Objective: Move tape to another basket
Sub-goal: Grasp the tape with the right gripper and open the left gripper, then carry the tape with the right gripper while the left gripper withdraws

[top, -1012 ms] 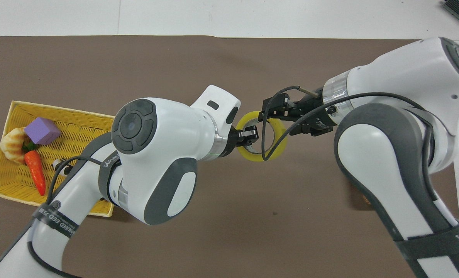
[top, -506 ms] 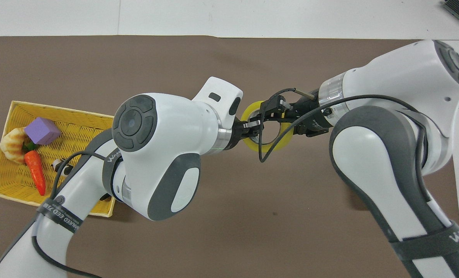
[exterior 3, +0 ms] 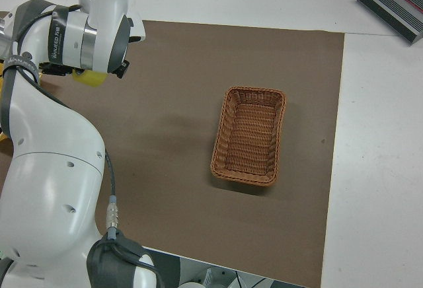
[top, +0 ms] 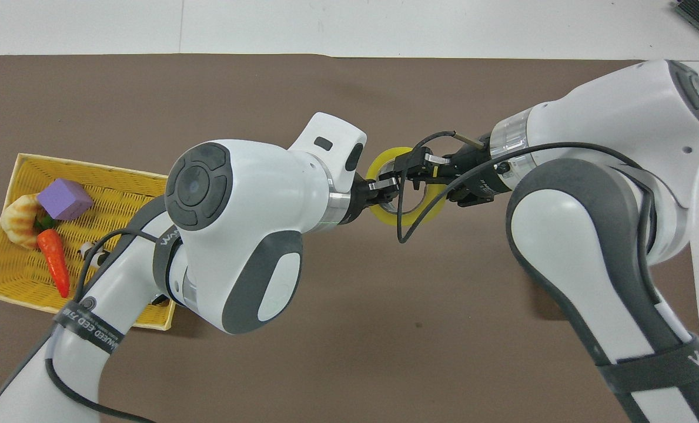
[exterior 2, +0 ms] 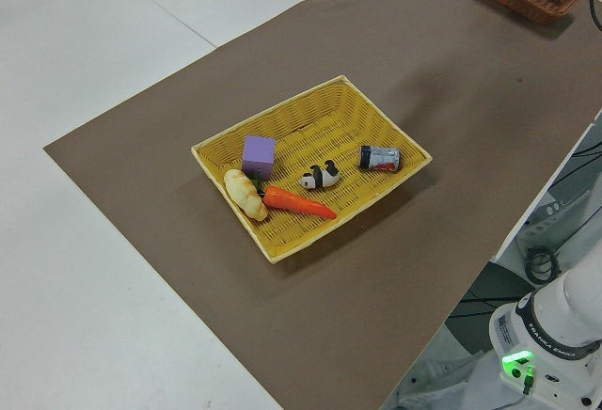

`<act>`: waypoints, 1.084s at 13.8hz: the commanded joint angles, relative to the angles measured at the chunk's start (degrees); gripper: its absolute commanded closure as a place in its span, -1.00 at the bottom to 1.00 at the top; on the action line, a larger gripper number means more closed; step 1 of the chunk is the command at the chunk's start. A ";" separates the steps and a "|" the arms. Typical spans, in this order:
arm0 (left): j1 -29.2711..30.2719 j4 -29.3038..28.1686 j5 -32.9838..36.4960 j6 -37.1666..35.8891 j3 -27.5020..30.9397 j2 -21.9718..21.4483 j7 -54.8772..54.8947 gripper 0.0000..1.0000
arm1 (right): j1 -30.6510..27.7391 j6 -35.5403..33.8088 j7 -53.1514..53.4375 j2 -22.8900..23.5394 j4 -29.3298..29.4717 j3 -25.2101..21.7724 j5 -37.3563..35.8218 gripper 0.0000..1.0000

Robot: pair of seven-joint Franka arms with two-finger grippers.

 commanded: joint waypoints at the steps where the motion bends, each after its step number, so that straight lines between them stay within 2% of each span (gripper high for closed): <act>1: 1.19 -0.03 -2.61 1.53 0.17 -1.44 0.01 -1.00 | -0.02 0.47 1.60 -0.47 -0.98 0.57 0.85 1.00; 4: 1.54 -1.00 -3.67 1.54 0.17 -2.32 0.01 -1.00 | -0.63 0.47 0.99 -0.29 -0.89 0.57 0.50 1.00; 7: 4.34 -1.17 -3.59 -0.65 0.43 -3.54 1.06 -1.00 | -2.91 0.47 -0.50 -0.03 -0.89 0.22 -0.11 1.00; 12: 13.56 -0.65 -2.53 -11.10 0.69 -3.99 9.04 -1.00 | -12.74 -0.67 -9.01 0.24 -1.68 0.13 -0.90 1.00; 15: 19.62 -0.47 2.99 -17.96 0.87 -4.08 17.21 -1.00 | -17.84 3.08 -12.62 1.02 -3.96 0.13 -7.83 1.00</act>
